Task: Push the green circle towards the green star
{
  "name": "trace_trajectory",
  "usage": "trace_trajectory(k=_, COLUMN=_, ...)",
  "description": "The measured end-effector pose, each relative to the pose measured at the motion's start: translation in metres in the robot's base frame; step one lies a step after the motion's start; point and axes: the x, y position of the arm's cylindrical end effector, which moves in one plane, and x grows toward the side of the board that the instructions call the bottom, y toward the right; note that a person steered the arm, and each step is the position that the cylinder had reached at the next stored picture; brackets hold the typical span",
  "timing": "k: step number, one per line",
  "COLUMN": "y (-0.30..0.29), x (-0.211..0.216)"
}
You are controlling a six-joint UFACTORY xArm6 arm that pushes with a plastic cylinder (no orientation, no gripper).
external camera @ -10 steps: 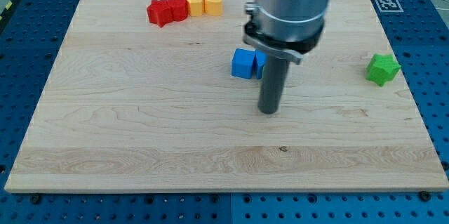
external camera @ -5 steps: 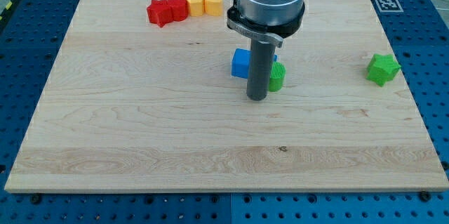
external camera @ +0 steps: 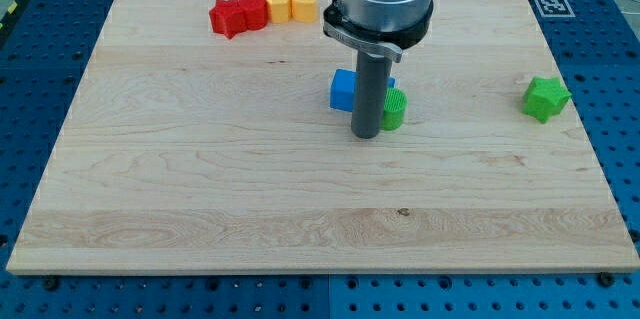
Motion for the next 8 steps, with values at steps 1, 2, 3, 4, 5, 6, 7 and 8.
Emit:
trace_trajectory(k=1, y=0.0, x=-0.005)
trace_trajectory(k=2, y=0.004, x=-0.008)
trace_trajectory(k=3, y=0.013, x=-0.006)
trace_trajectory(k=4, y=0.013, x=-0.007)
trace_trajectory(k=5, y=0.013, x=-0.007)
trace_trajectory(k=6, y=0.013, x=-0.012)
trace_trajectory(k=7, y=0.013, x=-0.013)
trace_trajectory(k=8, y=0.013, x=-0.015)
